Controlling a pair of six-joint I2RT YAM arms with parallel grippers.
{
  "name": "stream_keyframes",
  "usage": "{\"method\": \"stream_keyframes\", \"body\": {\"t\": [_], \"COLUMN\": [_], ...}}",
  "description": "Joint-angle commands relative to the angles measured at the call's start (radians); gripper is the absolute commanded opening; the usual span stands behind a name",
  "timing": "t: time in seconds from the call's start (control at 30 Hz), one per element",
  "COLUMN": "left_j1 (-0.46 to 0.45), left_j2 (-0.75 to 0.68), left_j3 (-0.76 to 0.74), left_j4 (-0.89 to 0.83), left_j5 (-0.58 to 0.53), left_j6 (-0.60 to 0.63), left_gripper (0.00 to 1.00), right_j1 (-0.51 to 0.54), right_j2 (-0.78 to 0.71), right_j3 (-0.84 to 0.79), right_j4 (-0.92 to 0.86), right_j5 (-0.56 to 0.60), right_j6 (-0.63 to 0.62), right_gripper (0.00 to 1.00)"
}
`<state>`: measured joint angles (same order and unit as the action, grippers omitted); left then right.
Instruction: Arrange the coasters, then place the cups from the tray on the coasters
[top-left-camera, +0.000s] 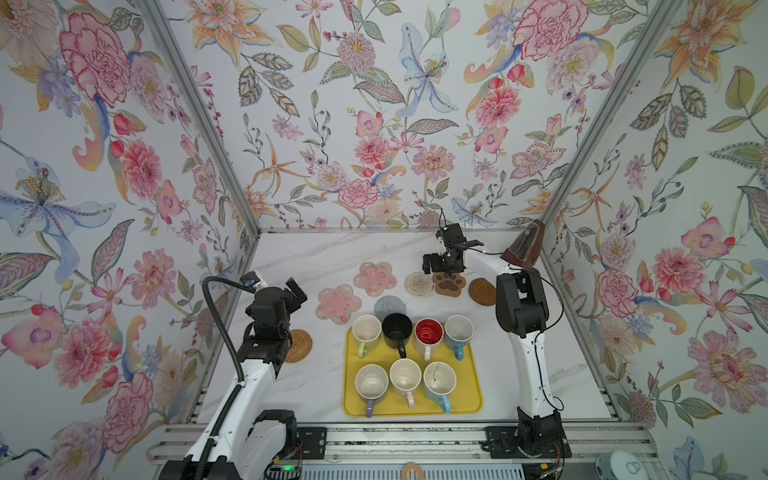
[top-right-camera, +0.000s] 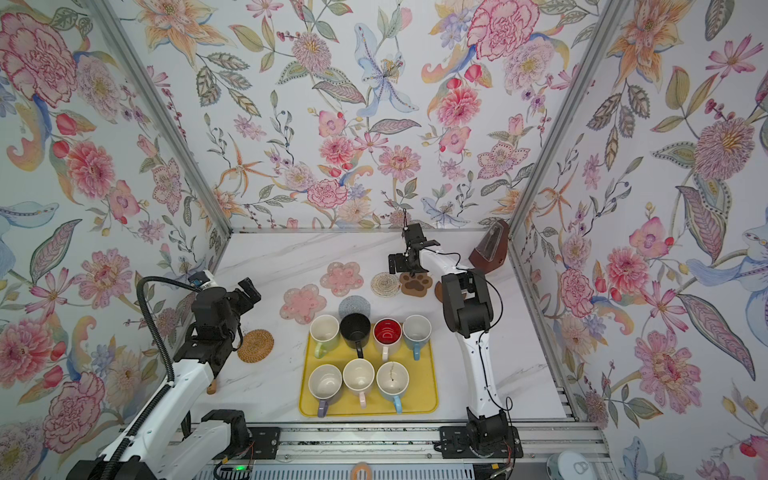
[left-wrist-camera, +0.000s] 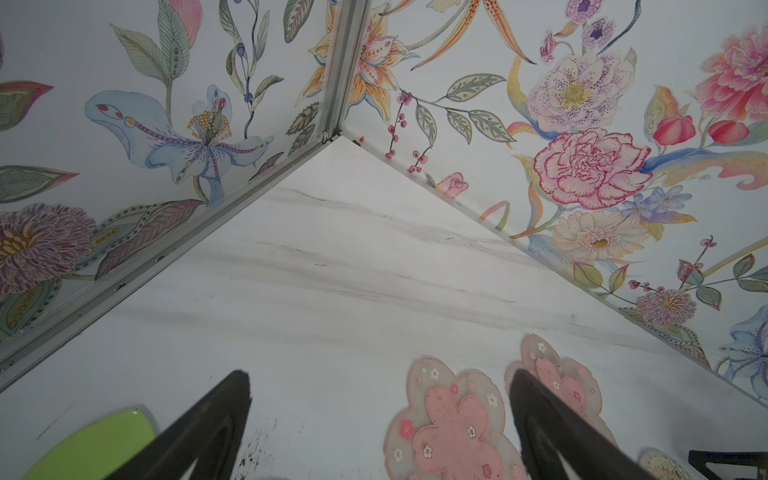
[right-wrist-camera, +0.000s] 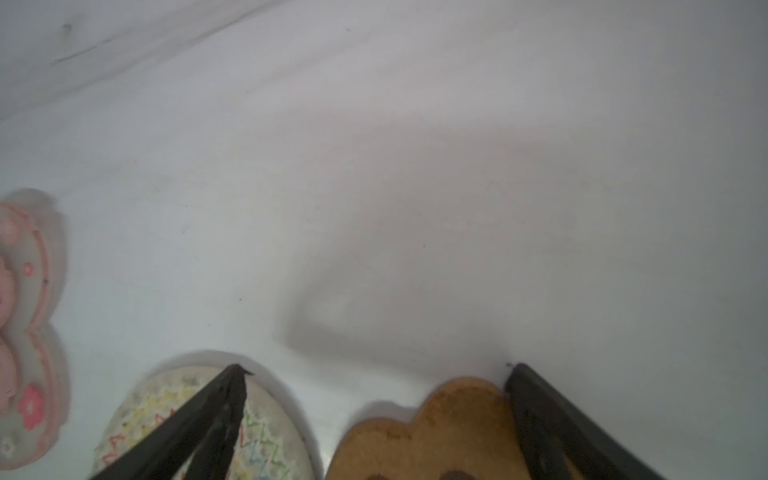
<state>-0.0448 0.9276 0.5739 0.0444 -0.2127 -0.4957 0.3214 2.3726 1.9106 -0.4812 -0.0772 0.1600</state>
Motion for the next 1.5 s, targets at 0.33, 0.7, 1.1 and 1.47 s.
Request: {"method": "stream_keyframes", "body": {"t": [0.33,0.7,1.1,1.47], "left_j1": [0.008,0.008,-0.055,-0.201], "left_j2": [-0.019,-0.010,0.219,0.716], "left_j3": [0.020,0.041,0.296,0.764], "left_j4": [-0.021,-0.029,-0.184,-0.392], "left_j5": [0.044,0.109,0.284,0.203], "left_j6": [0.000,0.026,0.120,0.175], "left_gripper": [0.99,0.98,0.94,0.92], "right_j1": [0.024,0.030,0.039,0.037], "right_j2": [-0.066,-0.085,-0.607,-1.055], "right_j3": [-0.083,-0.061,-0.389,-0.809], "right_j4": [-0.031,-0.028,0.193,0.208], "right_j5": [0.046,0.072,0.200,0.256], "right_j6": [-0.005,0.001,0.055,0.152], "right_gripper": [0.99,0.99,0.99,0.99]}}
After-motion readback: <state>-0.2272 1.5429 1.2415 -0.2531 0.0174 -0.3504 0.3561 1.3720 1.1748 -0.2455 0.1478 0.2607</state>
